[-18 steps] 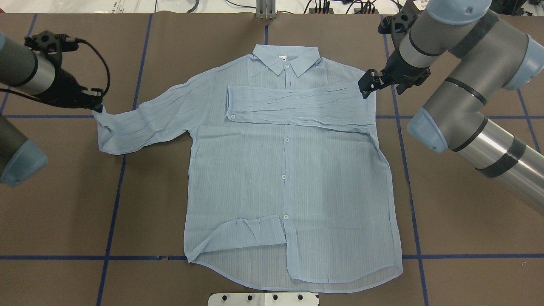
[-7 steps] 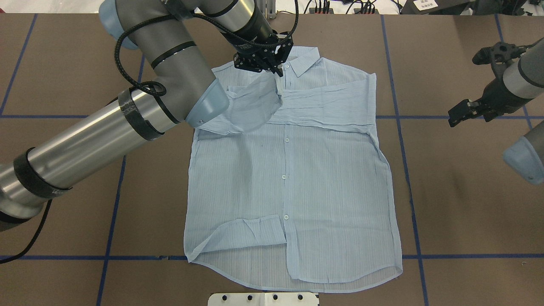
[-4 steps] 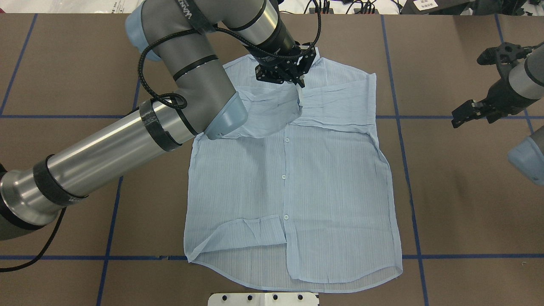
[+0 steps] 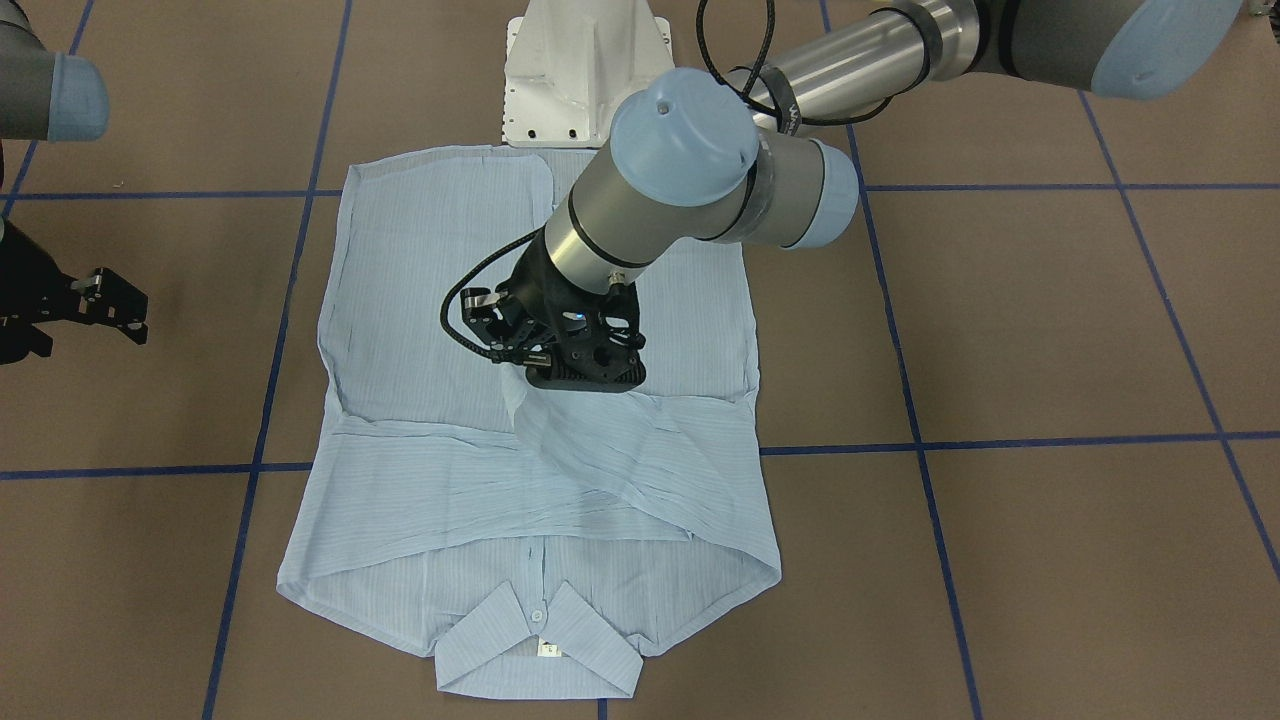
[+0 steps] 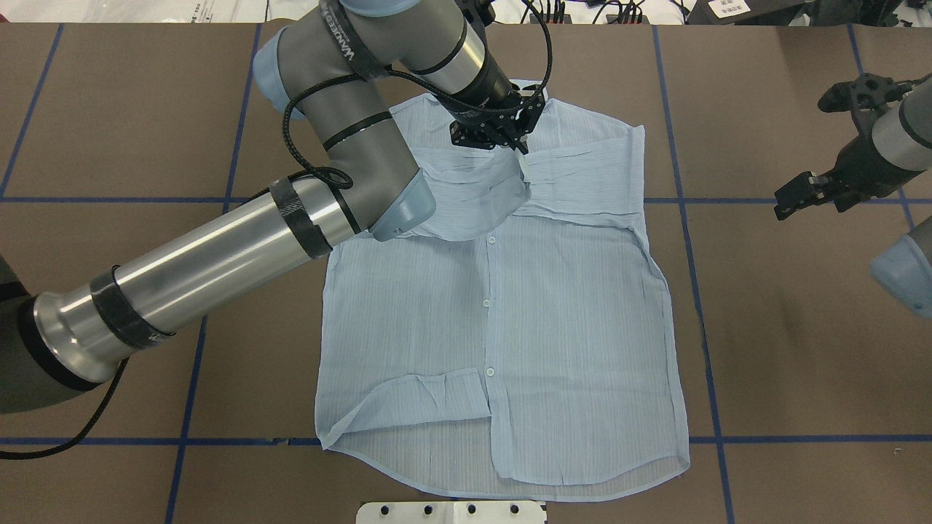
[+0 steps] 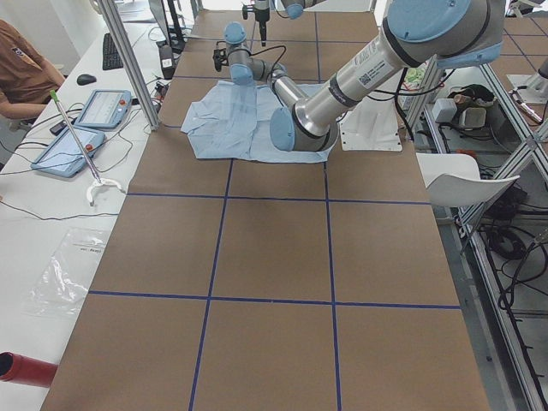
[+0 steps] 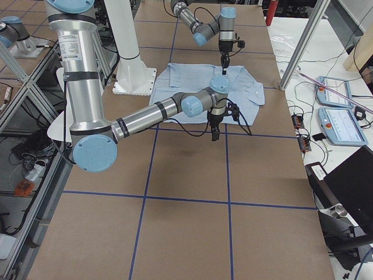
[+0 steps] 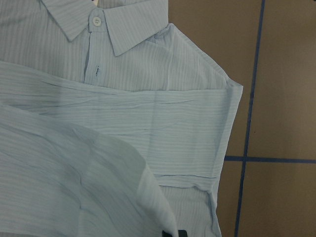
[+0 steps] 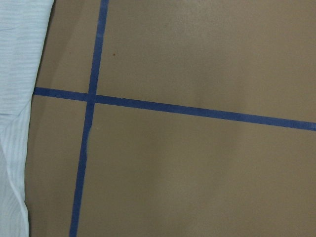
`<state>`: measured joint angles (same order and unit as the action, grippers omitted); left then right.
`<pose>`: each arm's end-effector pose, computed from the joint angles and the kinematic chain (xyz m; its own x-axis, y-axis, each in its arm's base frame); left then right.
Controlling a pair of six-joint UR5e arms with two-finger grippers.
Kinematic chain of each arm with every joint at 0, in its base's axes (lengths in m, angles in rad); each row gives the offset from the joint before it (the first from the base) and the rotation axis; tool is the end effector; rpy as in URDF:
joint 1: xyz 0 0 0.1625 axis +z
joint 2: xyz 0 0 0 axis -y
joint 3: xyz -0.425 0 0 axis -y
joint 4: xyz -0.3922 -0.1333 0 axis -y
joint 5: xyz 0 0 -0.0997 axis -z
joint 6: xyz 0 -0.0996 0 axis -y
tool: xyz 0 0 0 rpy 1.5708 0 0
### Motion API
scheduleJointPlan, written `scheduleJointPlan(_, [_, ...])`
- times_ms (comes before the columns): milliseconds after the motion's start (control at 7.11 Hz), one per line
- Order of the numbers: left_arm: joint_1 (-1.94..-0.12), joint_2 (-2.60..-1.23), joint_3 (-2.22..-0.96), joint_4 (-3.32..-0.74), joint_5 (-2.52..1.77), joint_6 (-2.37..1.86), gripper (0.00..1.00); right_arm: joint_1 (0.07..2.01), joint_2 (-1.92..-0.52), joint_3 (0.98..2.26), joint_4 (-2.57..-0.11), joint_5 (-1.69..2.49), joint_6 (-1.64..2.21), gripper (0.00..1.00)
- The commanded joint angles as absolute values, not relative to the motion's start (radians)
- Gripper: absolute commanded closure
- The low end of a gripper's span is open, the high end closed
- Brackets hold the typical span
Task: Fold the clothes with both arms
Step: 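Lay the sleeve across the chest and open the left gripper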
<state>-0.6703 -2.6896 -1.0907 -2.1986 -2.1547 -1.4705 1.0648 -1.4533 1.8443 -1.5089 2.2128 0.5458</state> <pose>0.5832 -0.5624 0.0441 0.2442 -0.0870 -0.9658 0.0821 0.9942 -0.0688 -0.1958 -0.5054 0.4632 0.7164 -0.1194 0.6873 0.0748 0.9927 0.0945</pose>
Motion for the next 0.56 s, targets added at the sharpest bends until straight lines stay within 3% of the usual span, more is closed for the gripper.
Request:
scheduleJointPlan(0, [-0.556, -2.723, -1.042, -2.267, -2.018, -1.538, 1.0, 1.065, -1.454, 1.861, -1.506, 2.223, 0.557, 0.0])
scheduleJointPlan(141, [-0.537, -2.746, -0.981, -2.313, -1.978, -1.546, 1.0, 1.065, -1.451, 1.864, -1.506, 2.223, 0.557, 0.0])
scheduleJointPlan(281, [-0.537, -2.744, -0.964, -2.353, -1.977, -1.545, 0.1, 1.062, -1.447, 1.865, -1.506, 2.223, 0.558, 0.0])
scheduleJointPlan(422, [-0.538, -2.744, -0.966, -2.364, -1.971, -1.543, 0.01, 1.057, -1.447, 1.853, -1.478, 2.226, 0.56, 0.0])
